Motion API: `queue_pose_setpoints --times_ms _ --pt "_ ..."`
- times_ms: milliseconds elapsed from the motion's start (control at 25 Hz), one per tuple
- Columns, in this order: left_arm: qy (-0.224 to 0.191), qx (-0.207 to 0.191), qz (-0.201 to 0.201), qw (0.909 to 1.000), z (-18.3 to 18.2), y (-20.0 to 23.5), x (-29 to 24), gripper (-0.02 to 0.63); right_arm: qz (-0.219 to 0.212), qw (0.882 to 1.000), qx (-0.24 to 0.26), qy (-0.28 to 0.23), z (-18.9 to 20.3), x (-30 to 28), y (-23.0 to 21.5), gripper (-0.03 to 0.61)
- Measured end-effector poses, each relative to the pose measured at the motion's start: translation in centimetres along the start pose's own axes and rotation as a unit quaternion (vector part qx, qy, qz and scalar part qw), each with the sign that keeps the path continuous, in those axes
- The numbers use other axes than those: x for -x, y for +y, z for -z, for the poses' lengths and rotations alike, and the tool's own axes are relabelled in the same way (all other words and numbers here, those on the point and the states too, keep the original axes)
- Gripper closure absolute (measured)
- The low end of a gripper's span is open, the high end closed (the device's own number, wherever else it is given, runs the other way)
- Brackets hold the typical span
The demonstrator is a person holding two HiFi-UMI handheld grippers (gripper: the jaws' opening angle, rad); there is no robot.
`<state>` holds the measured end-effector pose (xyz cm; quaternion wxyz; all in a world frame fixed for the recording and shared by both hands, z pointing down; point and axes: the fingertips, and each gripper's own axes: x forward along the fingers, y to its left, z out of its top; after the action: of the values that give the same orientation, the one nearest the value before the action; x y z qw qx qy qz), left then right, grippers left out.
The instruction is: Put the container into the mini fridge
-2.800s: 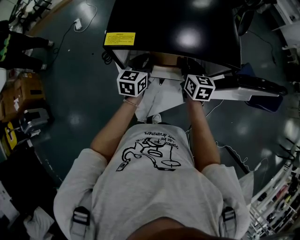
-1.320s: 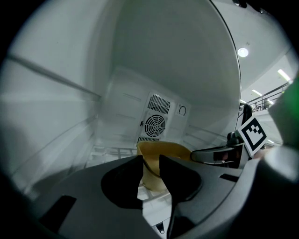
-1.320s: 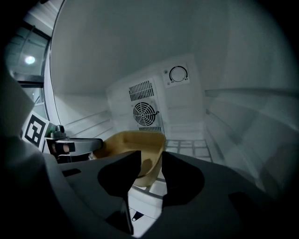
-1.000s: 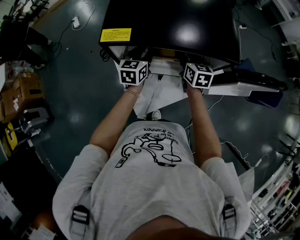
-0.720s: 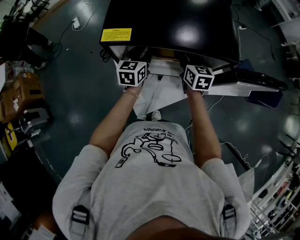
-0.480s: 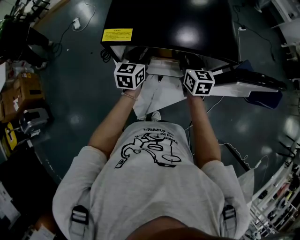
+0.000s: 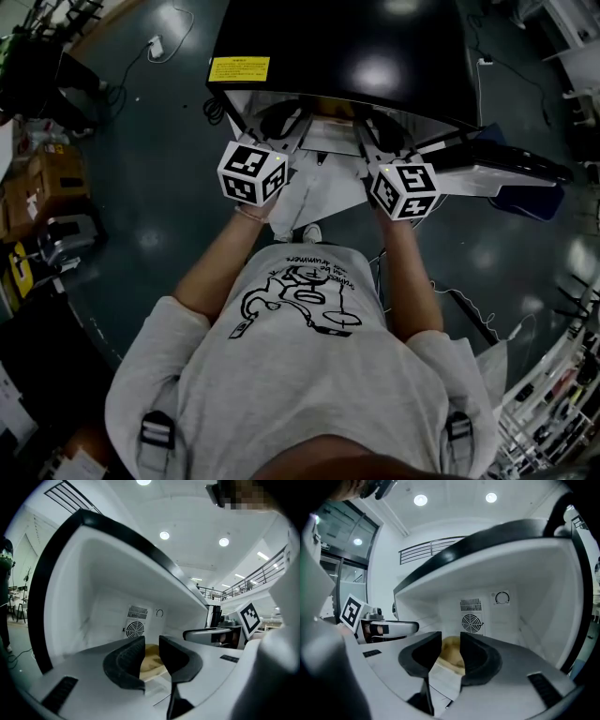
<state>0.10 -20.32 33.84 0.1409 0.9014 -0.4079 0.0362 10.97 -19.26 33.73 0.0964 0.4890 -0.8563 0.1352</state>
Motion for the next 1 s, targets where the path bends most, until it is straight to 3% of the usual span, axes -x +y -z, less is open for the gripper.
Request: queue_pose_setpoints --times_ms 440,1000 --pt "-0.027 -0.03 0.049 0.998 -3.6 -4.2 3.9 0.523 -0.057 0.998 0.011 -0.028 -3.1 3.7 5.0 0.466" --pt "-0.072 -0.063 0.079 0.9923 -6.9 -8.4 9.1 0.592 -0.124 0.99 0.05 -0.051 -6.4 7.6 11.7 0.505"
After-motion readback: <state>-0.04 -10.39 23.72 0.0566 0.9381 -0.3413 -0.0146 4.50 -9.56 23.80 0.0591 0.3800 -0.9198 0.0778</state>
